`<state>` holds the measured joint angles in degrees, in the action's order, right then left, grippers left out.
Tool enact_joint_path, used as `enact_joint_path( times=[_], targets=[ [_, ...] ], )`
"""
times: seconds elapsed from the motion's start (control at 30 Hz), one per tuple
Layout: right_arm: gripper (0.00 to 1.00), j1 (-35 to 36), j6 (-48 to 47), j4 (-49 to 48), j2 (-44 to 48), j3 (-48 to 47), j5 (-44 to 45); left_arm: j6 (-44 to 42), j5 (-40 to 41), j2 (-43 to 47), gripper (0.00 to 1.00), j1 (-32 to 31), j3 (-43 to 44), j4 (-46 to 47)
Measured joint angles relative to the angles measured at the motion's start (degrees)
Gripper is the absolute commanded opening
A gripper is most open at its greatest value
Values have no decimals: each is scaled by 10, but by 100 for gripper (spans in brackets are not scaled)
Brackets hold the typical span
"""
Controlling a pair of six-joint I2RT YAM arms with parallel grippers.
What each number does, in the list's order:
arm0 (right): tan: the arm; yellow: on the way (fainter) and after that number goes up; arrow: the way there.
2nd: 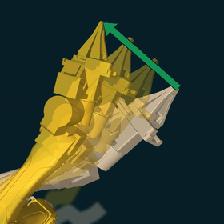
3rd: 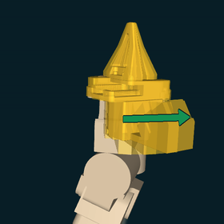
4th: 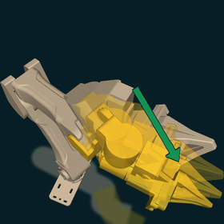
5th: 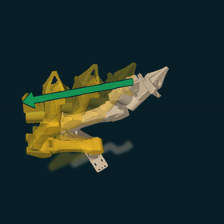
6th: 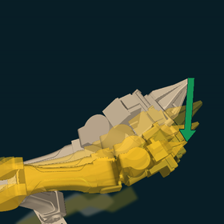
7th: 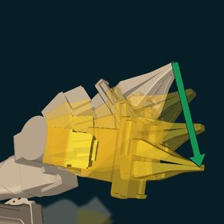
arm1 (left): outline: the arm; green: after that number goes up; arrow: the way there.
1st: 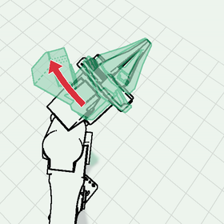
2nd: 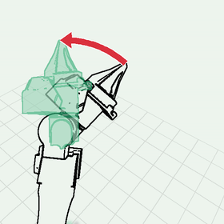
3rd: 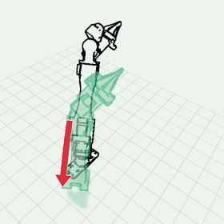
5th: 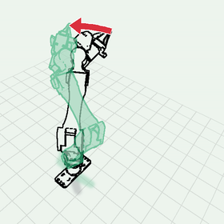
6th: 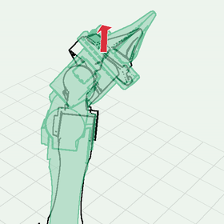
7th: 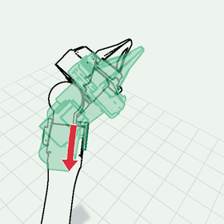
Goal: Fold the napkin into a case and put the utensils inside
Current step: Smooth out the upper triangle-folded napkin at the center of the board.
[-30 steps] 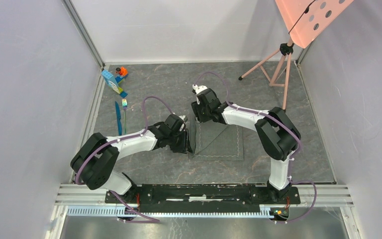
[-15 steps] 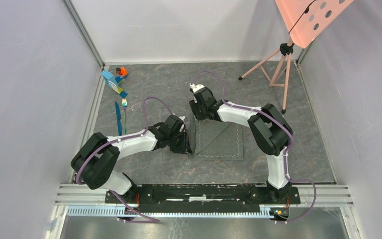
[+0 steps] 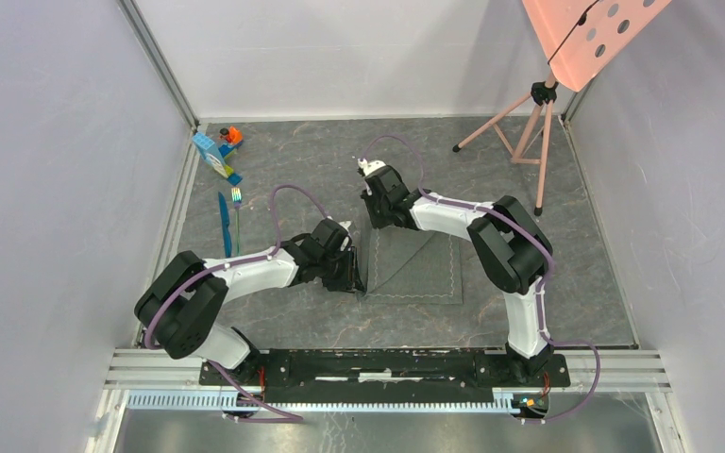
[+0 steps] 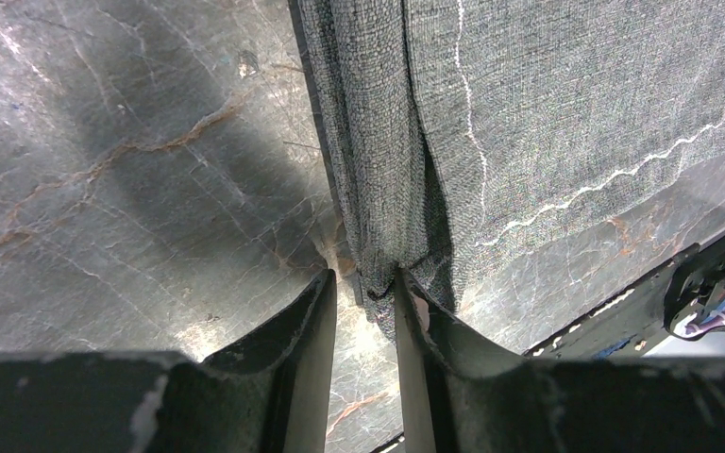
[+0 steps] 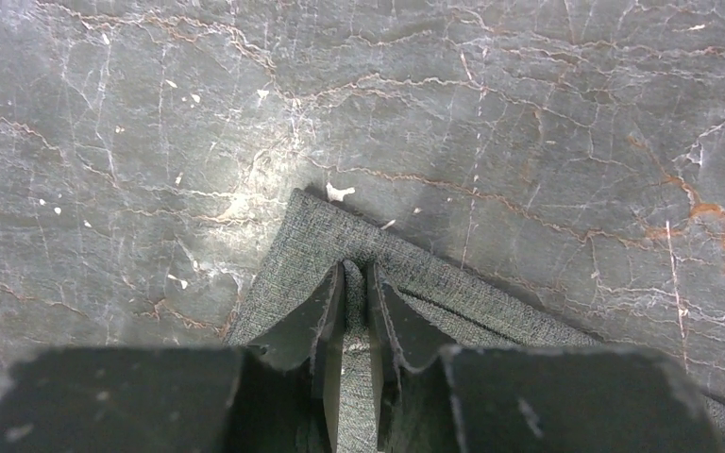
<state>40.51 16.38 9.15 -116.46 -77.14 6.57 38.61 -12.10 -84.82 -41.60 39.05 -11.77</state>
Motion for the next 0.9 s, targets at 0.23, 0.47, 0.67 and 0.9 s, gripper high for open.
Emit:
enact_joint_path(
  times=[0.23, 0.47, 0.67, 0.9],
  targets=[
    [22, 1, 0, 0, 4, -4, -3, 0, 0, 0, 35, 0, -2, 1],
    [23, 2, 0, -5, 5, -6, -16, 0, -2, 0, 34, 0, -7, 8],
    [23, 2, 0, -19, 5, -6, -23, 0, -3, 0, 32, 0, -9, 13],
    [23, 2, 0, -25, 2, -10, -22, 3, -5, 0, 31, 0, -15, 22]
  ],
)
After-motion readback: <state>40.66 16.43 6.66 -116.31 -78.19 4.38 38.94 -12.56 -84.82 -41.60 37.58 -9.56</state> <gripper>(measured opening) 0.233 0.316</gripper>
